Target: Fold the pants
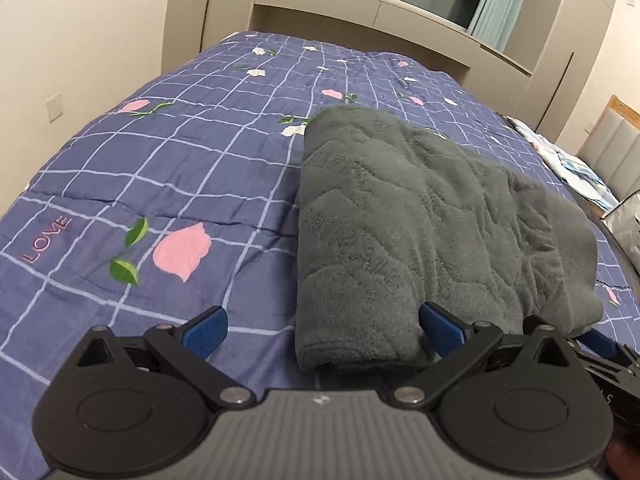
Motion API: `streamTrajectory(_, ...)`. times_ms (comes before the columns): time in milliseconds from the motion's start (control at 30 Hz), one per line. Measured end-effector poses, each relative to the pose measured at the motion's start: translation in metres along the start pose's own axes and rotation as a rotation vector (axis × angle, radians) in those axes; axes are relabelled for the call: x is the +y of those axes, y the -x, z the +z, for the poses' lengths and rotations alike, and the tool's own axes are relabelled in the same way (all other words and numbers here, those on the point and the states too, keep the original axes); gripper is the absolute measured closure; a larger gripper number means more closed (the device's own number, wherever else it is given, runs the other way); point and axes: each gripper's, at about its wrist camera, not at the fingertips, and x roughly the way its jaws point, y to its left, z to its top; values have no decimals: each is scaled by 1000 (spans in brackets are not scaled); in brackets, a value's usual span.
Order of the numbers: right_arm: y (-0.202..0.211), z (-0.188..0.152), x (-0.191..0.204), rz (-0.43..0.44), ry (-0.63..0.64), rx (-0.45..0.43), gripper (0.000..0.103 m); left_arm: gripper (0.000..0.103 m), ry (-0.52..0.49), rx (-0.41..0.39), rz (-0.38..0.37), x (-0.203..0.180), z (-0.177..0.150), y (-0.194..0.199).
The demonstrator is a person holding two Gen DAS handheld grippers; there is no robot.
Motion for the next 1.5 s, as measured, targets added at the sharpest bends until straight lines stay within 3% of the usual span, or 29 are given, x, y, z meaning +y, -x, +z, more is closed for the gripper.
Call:
streamTrajectory(200, -1, -1, -10, 44, -52, 8, 0, 0, 3, 5, 17, -5, -1, 3)
streamTrajectory(767, 8, -8, -14, 66, -89, -8, 0, 1, 26, 46, 10, -4, 3, 16)
streamTrajectory(1133, 14, -12, -19, 95, -132, -16, 0, 0, -48, 87, 49, -10, 0, 25)
streamTrajectory(1500, 32, -25, -20, 103, -130, -34, 0, 0, -12, 51, 58, 13, 1, 42)
